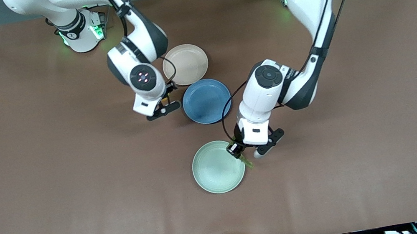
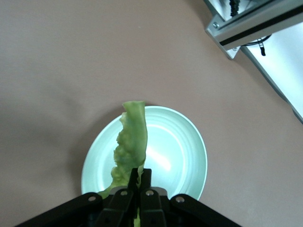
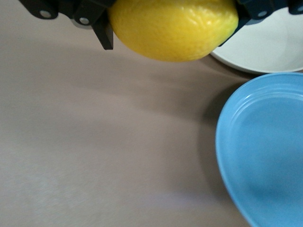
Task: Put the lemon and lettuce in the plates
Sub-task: 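Carry the lemon to the cream plate while the left gripper carries lettuce to green plate, then open the right gripper over the cream plate while the left gripper releases the lettuce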
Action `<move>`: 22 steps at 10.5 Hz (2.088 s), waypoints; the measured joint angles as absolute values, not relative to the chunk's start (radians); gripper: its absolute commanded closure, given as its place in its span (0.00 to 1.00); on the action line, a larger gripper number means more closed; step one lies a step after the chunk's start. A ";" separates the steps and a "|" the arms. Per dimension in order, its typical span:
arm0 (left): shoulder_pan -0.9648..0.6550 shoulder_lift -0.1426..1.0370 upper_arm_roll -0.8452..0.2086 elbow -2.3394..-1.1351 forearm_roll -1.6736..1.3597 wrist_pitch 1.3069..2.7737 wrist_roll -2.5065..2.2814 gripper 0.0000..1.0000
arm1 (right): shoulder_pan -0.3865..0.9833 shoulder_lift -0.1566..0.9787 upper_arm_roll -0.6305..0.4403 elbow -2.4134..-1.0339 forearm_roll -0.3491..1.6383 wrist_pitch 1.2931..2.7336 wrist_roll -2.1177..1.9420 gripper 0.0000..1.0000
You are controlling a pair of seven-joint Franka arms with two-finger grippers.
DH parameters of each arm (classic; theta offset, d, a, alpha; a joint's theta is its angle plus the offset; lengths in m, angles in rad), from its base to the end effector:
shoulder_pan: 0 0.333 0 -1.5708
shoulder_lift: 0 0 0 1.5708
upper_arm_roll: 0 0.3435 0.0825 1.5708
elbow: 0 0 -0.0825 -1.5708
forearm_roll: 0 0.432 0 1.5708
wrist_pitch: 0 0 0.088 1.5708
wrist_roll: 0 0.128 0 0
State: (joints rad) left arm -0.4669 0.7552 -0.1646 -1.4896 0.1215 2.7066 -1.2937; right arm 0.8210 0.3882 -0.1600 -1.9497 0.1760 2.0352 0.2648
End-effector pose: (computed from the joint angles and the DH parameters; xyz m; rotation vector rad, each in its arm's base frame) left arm 0.6765 -0.4650 0.2523 2.5826 0.8493 0.3474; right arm 0.4818 0.3930 0.2339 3.0163 0.4504 -0.4617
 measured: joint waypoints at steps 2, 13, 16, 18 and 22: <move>-0.542 0.815 -0.090 -1.479 0.121 2.797 -1.294 1.00 | 0.871 0.388 -0.161 -1.960 0.176 2.045 0.303 0.82; -0.644 0.966 -0.006 -1.406 0.137 2.864 -1.295 1.00 | 1.119 0.431 -0.162 -1.984 0.129 2.121 0.531 0.75; -0.653 0.969 0.008 -1.405 0.186 2.862 -1.236 1.00 | 1.156 0.465 -0.162 -1.984 0.129 2.191 0.588 0.00; -0.641 0.968 0.017 -1.400 0.186 2.824 -1.191 1.00 | 1.158 0.471 -0.162 -1.983 0.128 2.204 0.620 0.00; -0.600 0.961 0.019 -1.389 0.186 2.770 -1.140 0.31 | 1.158 0.471 -0.174 -1.972 0.128 2.205 0.631 0.00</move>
State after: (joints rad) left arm -0.5999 0.9611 0.0190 -1.3893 0.1860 2.7703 -1.1401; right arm 1.1576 0.4713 -0.1740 -1.9715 0.1278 2.2050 0.6314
